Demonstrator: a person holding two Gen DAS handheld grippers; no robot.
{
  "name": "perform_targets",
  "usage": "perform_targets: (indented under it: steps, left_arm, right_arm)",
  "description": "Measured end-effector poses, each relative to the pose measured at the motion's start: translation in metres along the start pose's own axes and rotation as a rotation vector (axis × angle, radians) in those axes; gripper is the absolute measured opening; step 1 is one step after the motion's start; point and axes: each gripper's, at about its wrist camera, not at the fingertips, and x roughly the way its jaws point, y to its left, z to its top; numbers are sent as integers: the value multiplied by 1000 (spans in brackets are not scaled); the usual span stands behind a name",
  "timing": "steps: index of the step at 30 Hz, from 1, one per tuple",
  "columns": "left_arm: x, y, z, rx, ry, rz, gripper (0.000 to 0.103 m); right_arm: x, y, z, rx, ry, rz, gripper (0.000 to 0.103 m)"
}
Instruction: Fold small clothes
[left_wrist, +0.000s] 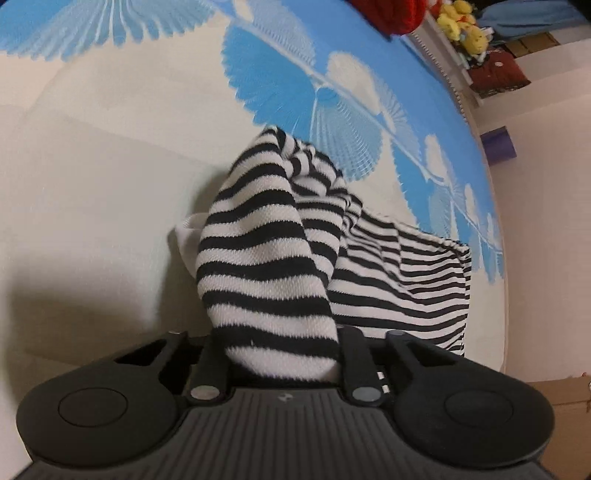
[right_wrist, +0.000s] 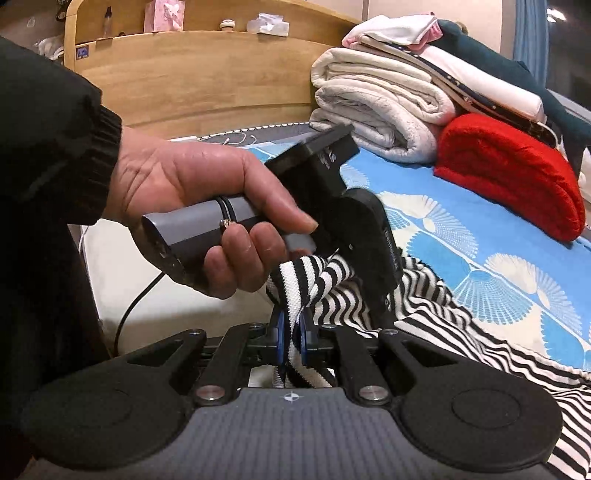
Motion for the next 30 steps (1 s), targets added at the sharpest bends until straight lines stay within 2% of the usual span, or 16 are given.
perform_targets:
  steps: [3, 7, 11, 12, 13, 14, 15, 16, 18, 20, 21, 22, 25, 28, 30]
  left_arm:
    - [-27, 2, -7, -13, -50, 2, 17]
    - [-68, 5, -22, 13, -122, 41, 17]
    - [-67, 15, -36, 7, -55, 153, 19]
    - [-63, 13, -39, 14, -37, 192, 24]
    - [-60, 10, -42, 16, -25, 245, 43]
    - [-60, 9, -44, 8, -24, 279, 57]
    - [-63, 8, -44, -9, -42, 293, 78]
    - [-74, 7, -45, -25, -100, 285, 81]
    - [-104, -3, -49, -57, -279, 244, 81]
    - [-139, -10, -63, -103, -496, 144, 85]
    - [-151, -14, -73, -115, -581, 112, 89]
    - [-158, -20, -82, -111, -630, 101, 89]
    - [-151, -46, -99, -11, -609, 147, 88]
    - [-121, -86, -113, 212, -540, 240, 86]
    - [-102, -107, -126, 355, -514, 277, 85]
  right_arm:
    - [4, 5, 6, 17, -5, 37, 8]
    - [-6, 15, 20, 79, -59, 111, 8]
    - [-10, 17, 19, 158, -32, 155, 7]
    - [-11, 16, 16, 170, -18, 153, 7]
    - [-12, 15, 13, 181, -10, 147, 7]
    - [-15, 12, 9, 197, -3, 135, 7]
    - [-19, 6, 6, 223, -1, 114, 7]
    - [-25, -3, 4, 264, -3, 93, 7]
    - [-37, -23, -1, 353, -16, 59, 7]
    - [-51, -45, -8, 426, -32, 12, 6]
    - [-60, -58, -13, 460, -41, -23, 6]
    - [-69, -68, -19, 488, -50, -60, 6]
    - [-105, -107, -43, 638, -87, -201, 6]
    - [-140, -140, -76, 789, -109, -347, 5]
    - [-164, -156, -107, 867, -102, -474, 5]
